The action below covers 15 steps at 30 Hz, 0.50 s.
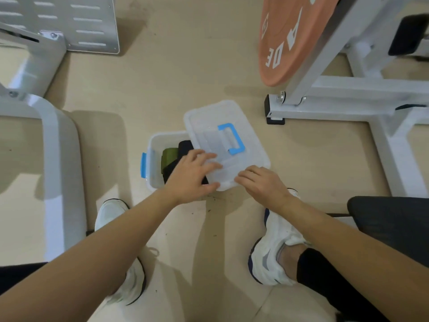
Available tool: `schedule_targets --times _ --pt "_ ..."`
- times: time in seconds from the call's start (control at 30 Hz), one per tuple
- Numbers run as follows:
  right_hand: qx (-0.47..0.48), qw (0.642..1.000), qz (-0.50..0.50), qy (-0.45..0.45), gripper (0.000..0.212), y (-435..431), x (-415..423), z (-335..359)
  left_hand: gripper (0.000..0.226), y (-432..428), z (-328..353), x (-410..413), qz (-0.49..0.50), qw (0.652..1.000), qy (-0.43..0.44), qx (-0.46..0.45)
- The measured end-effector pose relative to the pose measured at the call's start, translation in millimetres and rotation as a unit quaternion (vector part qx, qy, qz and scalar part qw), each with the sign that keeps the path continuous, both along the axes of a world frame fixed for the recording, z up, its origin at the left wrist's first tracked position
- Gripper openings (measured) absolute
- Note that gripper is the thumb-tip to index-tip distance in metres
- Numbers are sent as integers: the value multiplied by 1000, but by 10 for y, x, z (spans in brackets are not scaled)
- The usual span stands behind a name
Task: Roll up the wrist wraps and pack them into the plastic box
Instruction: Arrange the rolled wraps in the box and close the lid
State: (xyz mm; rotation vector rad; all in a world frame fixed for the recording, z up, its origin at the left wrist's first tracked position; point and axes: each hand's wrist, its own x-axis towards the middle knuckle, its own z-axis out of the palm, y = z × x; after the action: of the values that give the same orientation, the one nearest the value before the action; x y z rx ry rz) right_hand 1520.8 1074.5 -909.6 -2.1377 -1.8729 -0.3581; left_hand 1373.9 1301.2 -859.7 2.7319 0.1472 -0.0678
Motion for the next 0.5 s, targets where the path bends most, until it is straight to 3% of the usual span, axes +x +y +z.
schedule_targets --times 0.1,0.37,0.43,0.5 --pt "-11 997 -5 71 33 -29 -12 1 48 -117 -173 -34 -25 998 47 40" --pt "29 973 -147 177 48 -170 -100 -4 36 -204 -262 -179 -3 995 -65 78" --pt "22 953 -206 222 55 -179 -153 19 37 -266 -282 -240 5 992 -94 85" --pt "9 906 -282 315 60 -145 -258 80 37 -353 -306 -285 17 991 -103 89"
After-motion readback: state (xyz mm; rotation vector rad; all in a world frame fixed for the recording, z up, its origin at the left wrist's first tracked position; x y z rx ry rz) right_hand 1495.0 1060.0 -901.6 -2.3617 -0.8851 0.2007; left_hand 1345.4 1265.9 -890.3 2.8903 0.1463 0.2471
